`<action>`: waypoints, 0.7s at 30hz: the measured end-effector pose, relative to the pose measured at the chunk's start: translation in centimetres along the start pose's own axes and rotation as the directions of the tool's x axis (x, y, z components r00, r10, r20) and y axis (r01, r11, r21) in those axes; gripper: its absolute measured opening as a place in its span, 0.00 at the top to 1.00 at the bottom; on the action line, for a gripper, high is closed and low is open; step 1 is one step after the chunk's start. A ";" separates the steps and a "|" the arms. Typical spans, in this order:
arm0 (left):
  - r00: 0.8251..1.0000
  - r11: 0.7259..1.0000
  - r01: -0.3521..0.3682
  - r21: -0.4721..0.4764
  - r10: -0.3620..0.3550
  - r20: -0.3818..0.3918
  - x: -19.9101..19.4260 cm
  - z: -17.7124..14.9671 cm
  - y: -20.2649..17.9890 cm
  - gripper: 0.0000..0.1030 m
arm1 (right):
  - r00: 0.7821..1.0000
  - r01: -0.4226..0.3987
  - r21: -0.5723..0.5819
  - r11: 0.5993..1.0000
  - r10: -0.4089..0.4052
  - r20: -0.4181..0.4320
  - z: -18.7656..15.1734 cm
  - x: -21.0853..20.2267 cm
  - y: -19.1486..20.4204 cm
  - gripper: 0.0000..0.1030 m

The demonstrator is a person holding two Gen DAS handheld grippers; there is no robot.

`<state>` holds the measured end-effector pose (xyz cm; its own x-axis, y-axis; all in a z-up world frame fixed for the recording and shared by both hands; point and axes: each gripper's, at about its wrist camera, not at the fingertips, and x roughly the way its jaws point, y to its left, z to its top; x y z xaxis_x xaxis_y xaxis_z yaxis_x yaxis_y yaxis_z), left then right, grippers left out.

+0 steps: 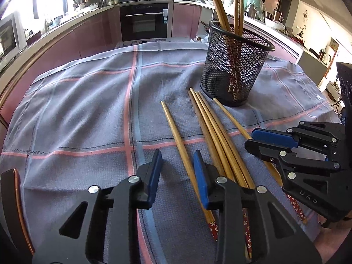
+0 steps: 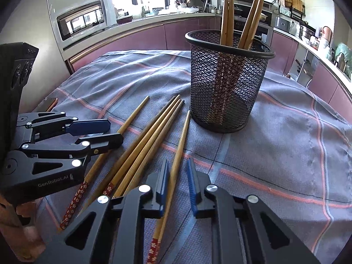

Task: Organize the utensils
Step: 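Grasp and lift a chopstick with the left gripper while the right gripper grasps another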

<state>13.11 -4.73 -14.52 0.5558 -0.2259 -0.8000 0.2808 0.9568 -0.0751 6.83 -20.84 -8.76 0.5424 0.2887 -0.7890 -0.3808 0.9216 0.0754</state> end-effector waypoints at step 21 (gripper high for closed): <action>1.000 0.998 0.015 -0.066 -0.015 0.000 -0.6 -0.4 0.6 0.92 | 0.993 -0.120 0.078 0.990 0.119 0.017 -0.9 -1.4 -2.4 0.95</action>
<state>12.68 -3.95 -14.32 0.5515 -0.2403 -0.7988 0.2370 0.9633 -0.1262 6.32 -23.65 -8.36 0.5060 0.4012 -0.7636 -0.3839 0.8975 0.2171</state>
